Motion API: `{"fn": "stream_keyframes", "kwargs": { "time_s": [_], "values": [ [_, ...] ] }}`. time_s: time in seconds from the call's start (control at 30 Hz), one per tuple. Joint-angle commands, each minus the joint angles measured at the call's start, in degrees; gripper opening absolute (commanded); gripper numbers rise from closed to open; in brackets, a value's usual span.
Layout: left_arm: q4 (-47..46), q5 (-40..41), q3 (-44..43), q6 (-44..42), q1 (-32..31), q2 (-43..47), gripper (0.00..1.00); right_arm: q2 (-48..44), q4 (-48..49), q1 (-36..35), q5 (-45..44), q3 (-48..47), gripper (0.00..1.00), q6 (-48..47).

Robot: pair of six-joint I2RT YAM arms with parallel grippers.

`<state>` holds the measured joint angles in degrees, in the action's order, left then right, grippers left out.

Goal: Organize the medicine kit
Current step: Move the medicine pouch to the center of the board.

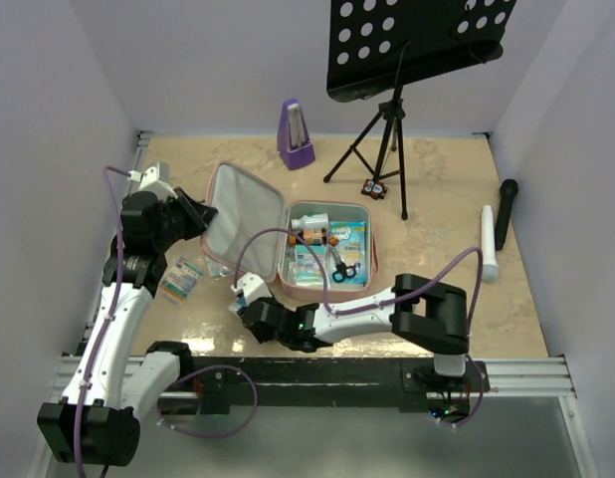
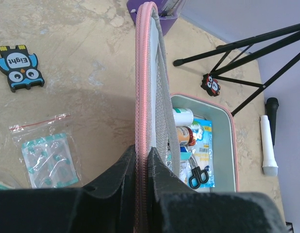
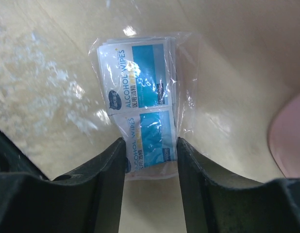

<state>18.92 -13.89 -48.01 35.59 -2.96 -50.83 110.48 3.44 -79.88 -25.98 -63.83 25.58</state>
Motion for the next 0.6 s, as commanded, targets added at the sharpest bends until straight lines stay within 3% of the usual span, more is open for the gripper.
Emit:
{"fn": "stream_keyframes", "kwargs": {
  "time_s": [0.0, 0.17, 0.3, 0.47, 0.57],
  "values": [
    [-2.22, -0.79, 0.55, 1.14, 0.15, 0.03, 0.00, -7.81, -2.21, -0.63, -0.74, 4.76, 0.39, 3.77],
    [-2.92, -0.87, 1.07, 1.06, 0.15, -0.32, 0.00, -14.75, -5.72, -2.12, -1.71, 9.60, 0.43, 6.84],
    [-4.24, -1.67, 2.31, 0.80, 0.15, -1.46, 0.00, -18.45, -6.78, -2.48, -0.04, 11.54, 0.64, 7.55],
    [-3.00, -0.79, 1.07, 0.00, 0.15, -3.49, 0.00, -20.04, -5.65, -2.57, -0.21, 12.77, 0.66, 5.97],
    [-4.76, -1.14, 1.17, 0.79, 0.15, -2.96, 0.00, -18.11, -4.85, -2.65, -0.04, 12.07, 0.62, 6.49]
  ]
}}
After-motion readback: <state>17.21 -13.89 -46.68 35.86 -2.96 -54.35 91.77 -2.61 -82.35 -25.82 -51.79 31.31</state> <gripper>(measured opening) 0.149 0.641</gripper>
